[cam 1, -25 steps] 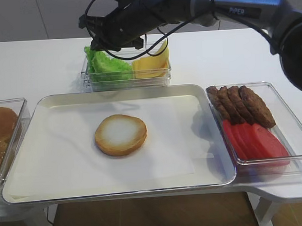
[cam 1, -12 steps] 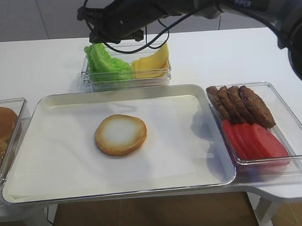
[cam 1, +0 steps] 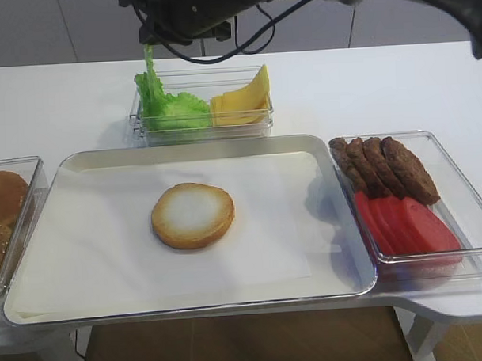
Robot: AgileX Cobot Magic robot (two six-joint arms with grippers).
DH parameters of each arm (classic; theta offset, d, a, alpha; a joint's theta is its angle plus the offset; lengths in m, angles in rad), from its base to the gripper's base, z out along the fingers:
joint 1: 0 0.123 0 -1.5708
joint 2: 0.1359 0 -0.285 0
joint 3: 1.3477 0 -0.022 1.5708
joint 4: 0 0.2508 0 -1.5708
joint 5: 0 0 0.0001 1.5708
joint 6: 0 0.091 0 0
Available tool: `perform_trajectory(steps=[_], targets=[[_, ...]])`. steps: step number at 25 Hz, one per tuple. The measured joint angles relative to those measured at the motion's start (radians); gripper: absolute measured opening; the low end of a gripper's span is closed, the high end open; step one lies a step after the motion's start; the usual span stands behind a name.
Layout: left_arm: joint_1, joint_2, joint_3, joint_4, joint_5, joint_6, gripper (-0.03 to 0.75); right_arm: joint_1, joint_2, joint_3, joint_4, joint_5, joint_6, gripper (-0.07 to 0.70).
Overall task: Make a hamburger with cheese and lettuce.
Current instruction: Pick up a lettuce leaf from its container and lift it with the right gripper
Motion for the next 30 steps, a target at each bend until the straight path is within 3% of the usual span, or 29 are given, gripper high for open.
perform_trajectory(steps=[5, 10, 17, 22, 26, 30], targets=[[0.000, 0.000, 0.000, 0.000, 0.000, 0.000, 0.288, 0.000, -0.052, 0.000, -0.024, 0.009, 0.000, 0.000], [0.000, 0.000, 0.000, 0.000, 0.000, 0.000, 0.288, 0.000, -0.111, 0.000, -0.046, 0.067, -0.002, 0.000], [0.000, 0.000, 0.000, 0.000, 0.000, 0.000, 0.288, 0.000, -0.208, 0.000, -0.068, 0.173, -0.002, 0.000], [0.000, 0.000, 0.000, 0.000, 0.000, 0.000, 0.288, 0.000, -0.278, 0.004, -0.123, 0.285, -0.002, 0.000], [0.000, 0.000, 0.000, 0.000, 0.000, 0.000, 0.288, 0.000, -0.334, 0.051, -0.144, 0.346, 0.000, 0.000], [0.000, 0.000, 0.000, 0.000, 0.000, 0.000, 0.288, 0.000, -0.421, 0.169, -0.157, 0.358, 0.011, 0.000]])
